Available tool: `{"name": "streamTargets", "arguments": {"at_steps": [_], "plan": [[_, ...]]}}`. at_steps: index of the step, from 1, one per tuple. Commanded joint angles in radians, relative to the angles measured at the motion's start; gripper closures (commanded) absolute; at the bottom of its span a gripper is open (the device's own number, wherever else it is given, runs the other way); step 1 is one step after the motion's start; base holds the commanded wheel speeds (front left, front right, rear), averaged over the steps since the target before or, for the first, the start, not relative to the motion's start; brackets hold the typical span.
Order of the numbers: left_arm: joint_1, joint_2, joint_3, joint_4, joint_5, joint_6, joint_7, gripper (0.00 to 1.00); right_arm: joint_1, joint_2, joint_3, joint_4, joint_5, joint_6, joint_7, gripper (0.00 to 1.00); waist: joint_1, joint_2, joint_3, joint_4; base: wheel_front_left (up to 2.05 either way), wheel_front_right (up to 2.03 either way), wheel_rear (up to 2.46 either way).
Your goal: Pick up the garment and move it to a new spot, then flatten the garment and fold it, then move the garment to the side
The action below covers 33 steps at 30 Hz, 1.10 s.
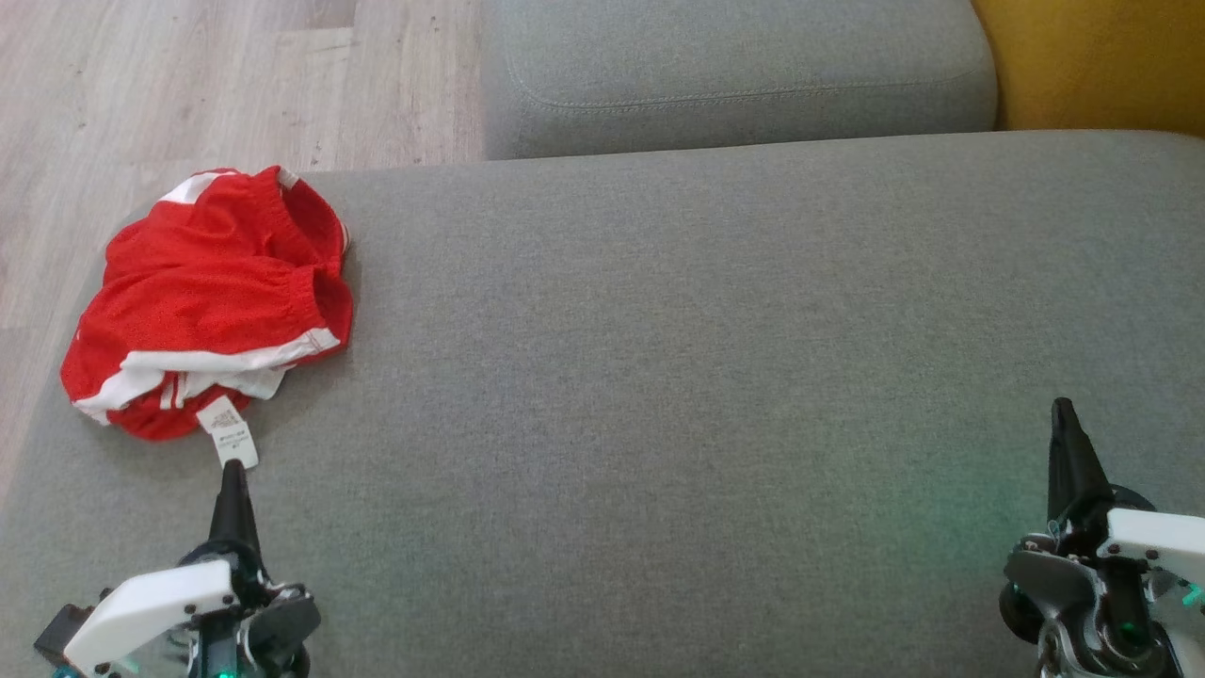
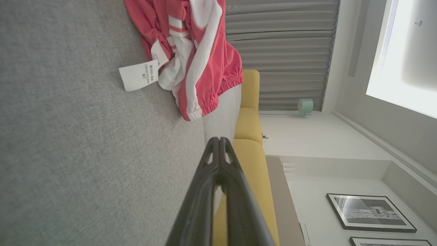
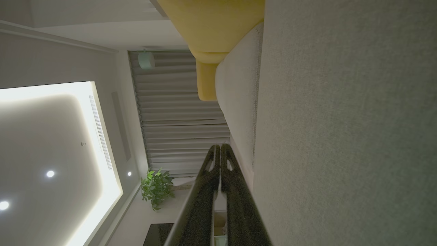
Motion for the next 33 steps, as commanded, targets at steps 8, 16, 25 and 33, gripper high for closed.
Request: {"name": "streamTargets", "arguments": {"at_steps": [8,16,25,33], "plan": [[-0.048,0.005,0.04,-0.037,-0.006,-0.007,0.003,1.0,-0.051,-0.003,0.021,-0.038,0.007,0.007,0.006,1.0,0.0,0.0,0.0,0.0,0.0,0.0,0.0],[-0.048,0.005,0.04,-0.037,-0.006,-0.007,0.003,1.0,-0.051,-0.003,0.021,-0.038,0.007,0.007,0.006,1.0,0.0,0.0,0.0,0.0,0.0,0.0,0.0],[0.037,-0.003,-0.009,0.063,0.002,0.001,-0.002,0.0,0.038,0.003,0.004,0.066,0.0,-0.001,-0.001,0.0,0.0,0.0,0.0,0.0,0.0,0.0,0.0],[0.043,-0.003,-0.018,0.052,0.042,0.001,-0.026,0.0,0.039,0.002,0.032,0.063,-0.035,-0.001,-0.025,0.0,0.0,0.0,-0.01,0.0,0.0,0.0,0.0]]}}
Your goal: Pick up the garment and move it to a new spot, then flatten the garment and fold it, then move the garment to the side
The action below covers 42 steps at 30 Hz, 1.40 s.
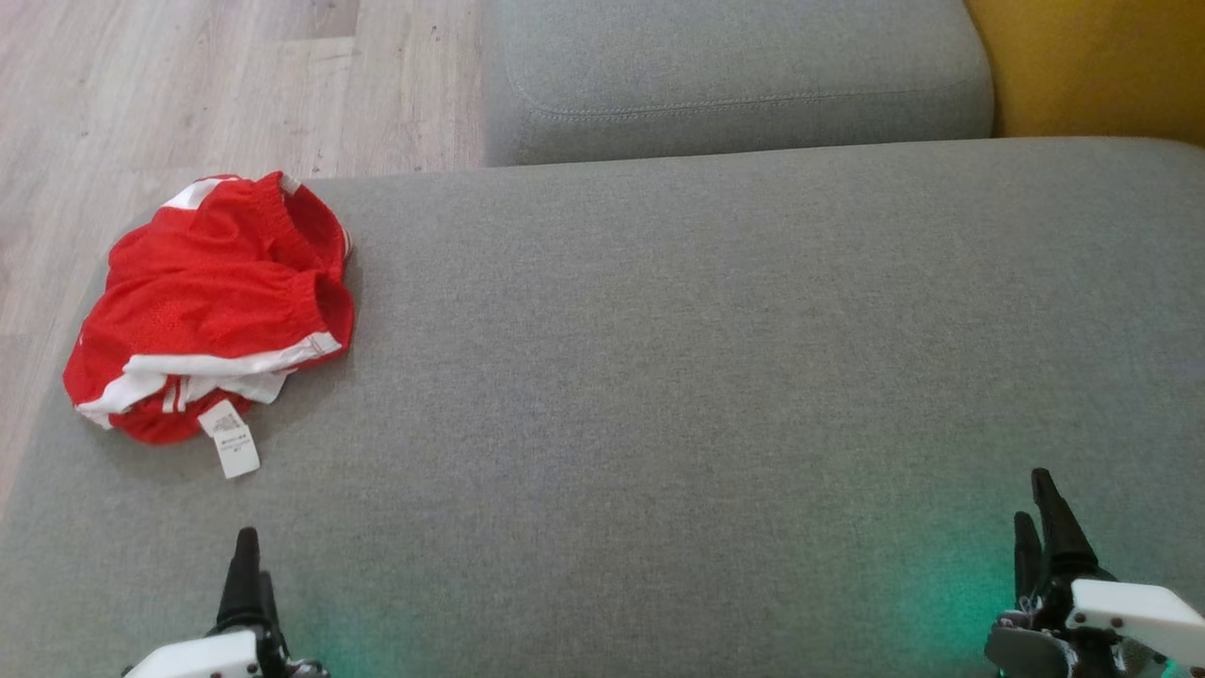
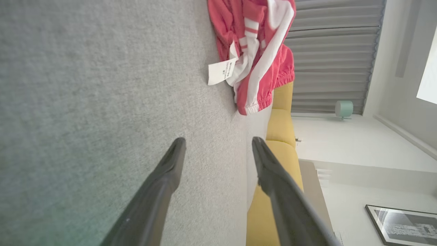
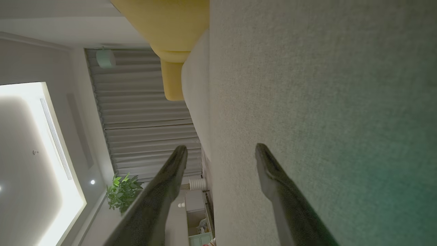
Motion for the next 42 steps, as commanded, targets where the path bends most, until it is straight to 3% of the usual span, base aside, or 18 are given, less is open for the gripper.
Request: {"name": "streamTargets", "arguments": {"at_steps": [1,12,42], "plan": [[-0.038,0.004,-0.005,-0.039,0.022,-0.001,-0.013,0.0,-0.041,-0.002,0.006,-0.035,-0.023,0.001,-0.014,0.0,0.0,0.0,-0.002,0.0,0.0,0.0,0.0],[-0.02,0.005,-0.028,-0.081,0.197,0.021,-0.048,0.0,-0.032,-0.002,0.032,-0.062,-0.215,0.001,-0.05,0.0,0.0,0.0,-0.014,-0.001,0.0,0.0,0.0],[0.014,0.006,-0.096,-0.146,0.547,0.081,-0.134,0.0,-0.012,-0.003,0.12,-0.095,-0.603,0.003,-0.135,0.0,0.0,0.0,-0.057,-0.002,0.0,0.0,0.0]]}}
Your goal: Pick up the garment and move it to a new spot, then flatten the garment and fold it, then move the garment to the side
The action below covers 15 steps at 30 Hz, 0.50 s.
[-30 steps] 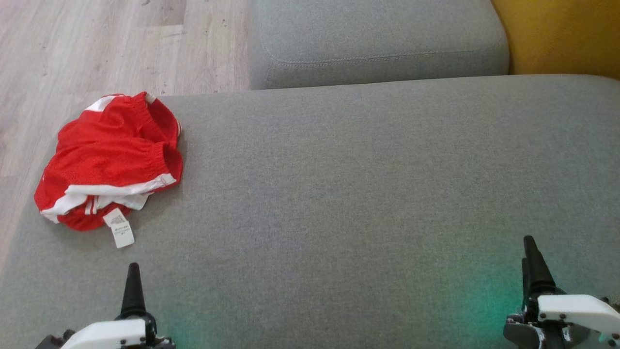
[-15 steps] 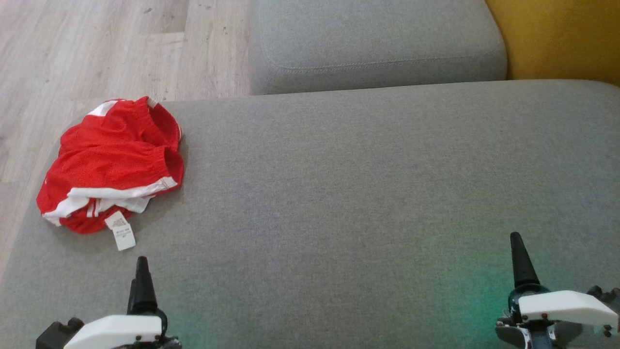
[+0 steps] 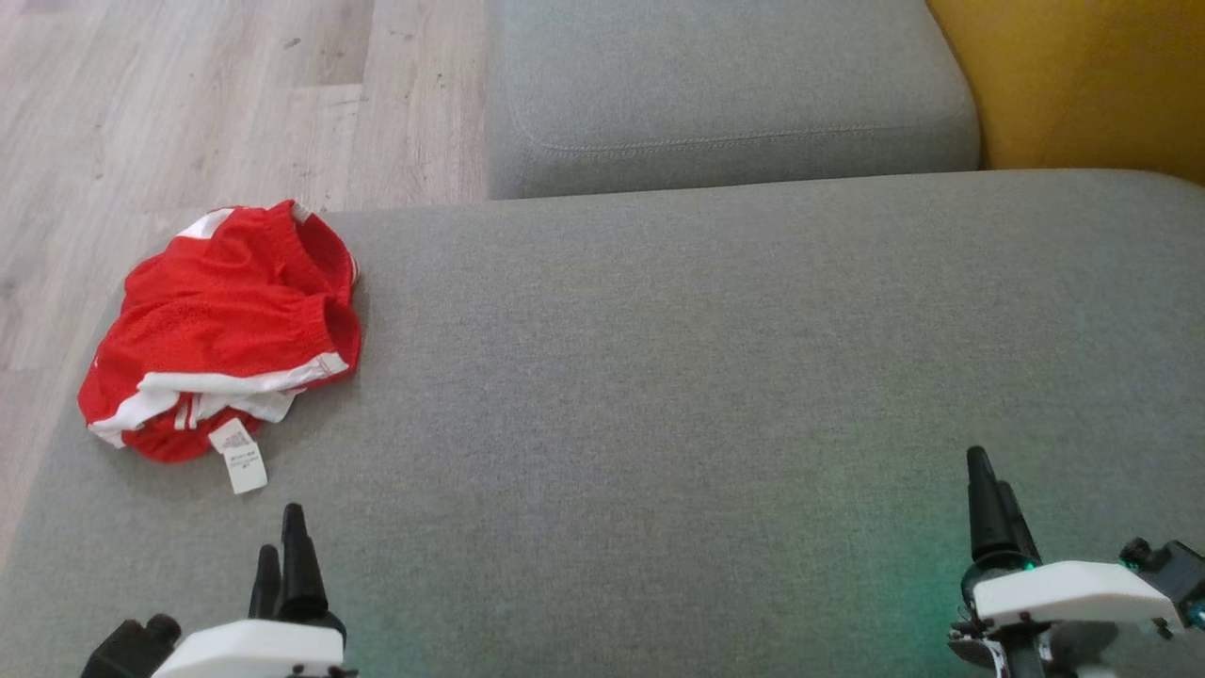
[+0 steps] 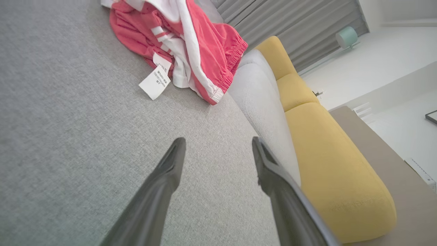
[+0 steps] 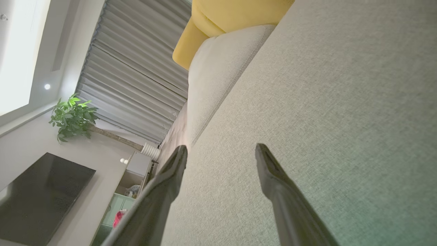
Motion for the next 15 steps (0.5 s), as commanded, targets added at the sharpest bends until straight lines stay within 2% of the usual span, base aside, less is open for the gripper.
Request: {"name": "streamTargets", "arguments": {"at_steps": [1,15], "plan": [[-0.022,0.006,0.002,-0.042,0.035,0.003,-0.015,0.0,-0.02,-0.003,0.019,-0.04,-0.038,0.003,-0.018,0.0,0.0,0.0,-0.003,0.0,0.0,0.0,0.0],[0.0,0.007,-0.023,-0.067,0.199,0.022,-0.056,0.0,-0.005,-0.004,0.059,-0.059,-0.212,0.004,-0.059,0.0,0.0,0.0,-0.027,-0.002,0.0,0.0,0.0]]}}
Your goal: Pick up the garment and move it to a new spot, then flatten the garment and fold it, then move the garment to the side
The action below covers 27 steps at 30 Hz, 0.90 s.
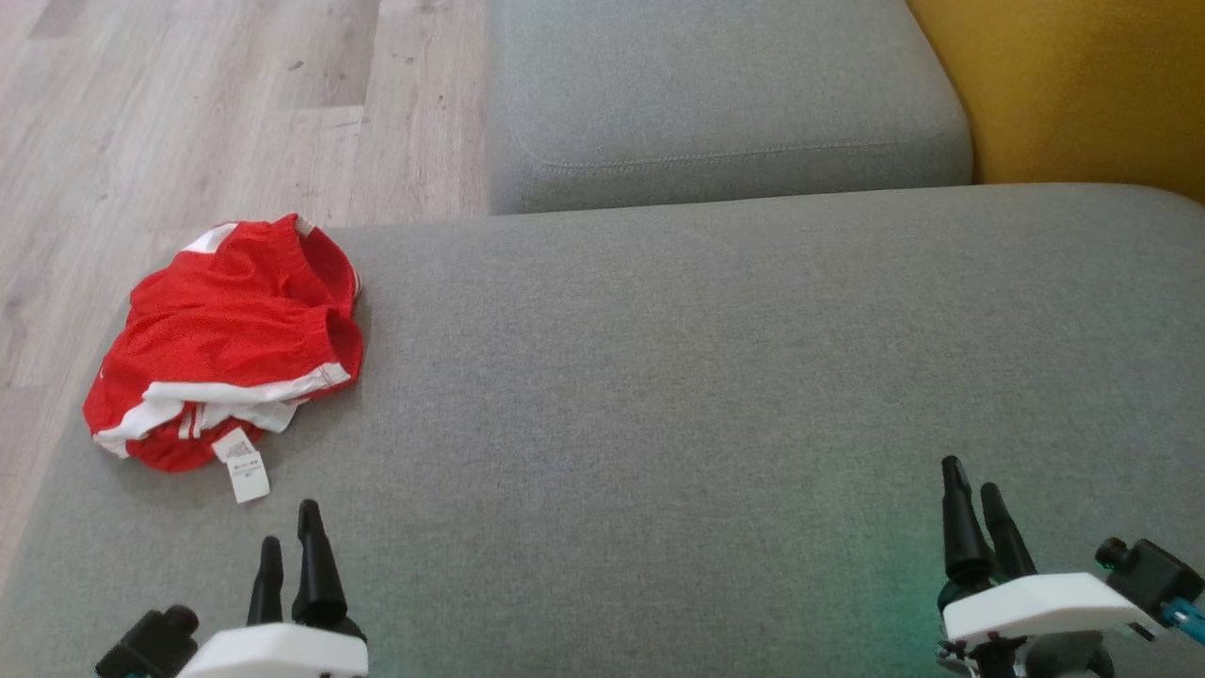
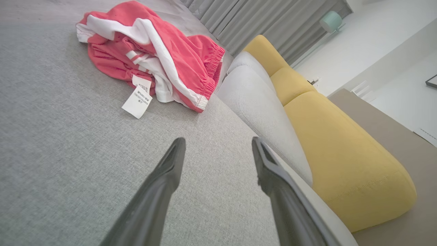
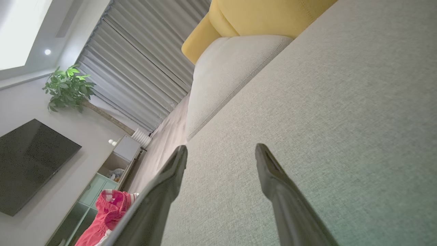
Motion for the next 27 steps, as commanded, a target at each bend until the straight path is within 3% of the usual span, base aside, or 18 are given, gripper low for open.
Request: {"name": "streamTargets", "arguments": {"at_steps": [1,27], "plan": [[-0.016,0.007,0.006,-0.04,0.025,0.004,-0.012,0.0,-0.031,-0.004,0.02,-0.04,-0.027,0.004,-0.013,0.0,0.0,0.0,-0.002,-0.001,0.0,0.0,0.0],[0.008,0.008,-0.035,-0.06,0.343,0.008,-0.089,0.0,-0.015,-0.005,0.084,-0.068,-0.343,0.006,-0.09,0.0,0.0,0.0,-0.021,0.004,0.0,0.0,0.0]]}}
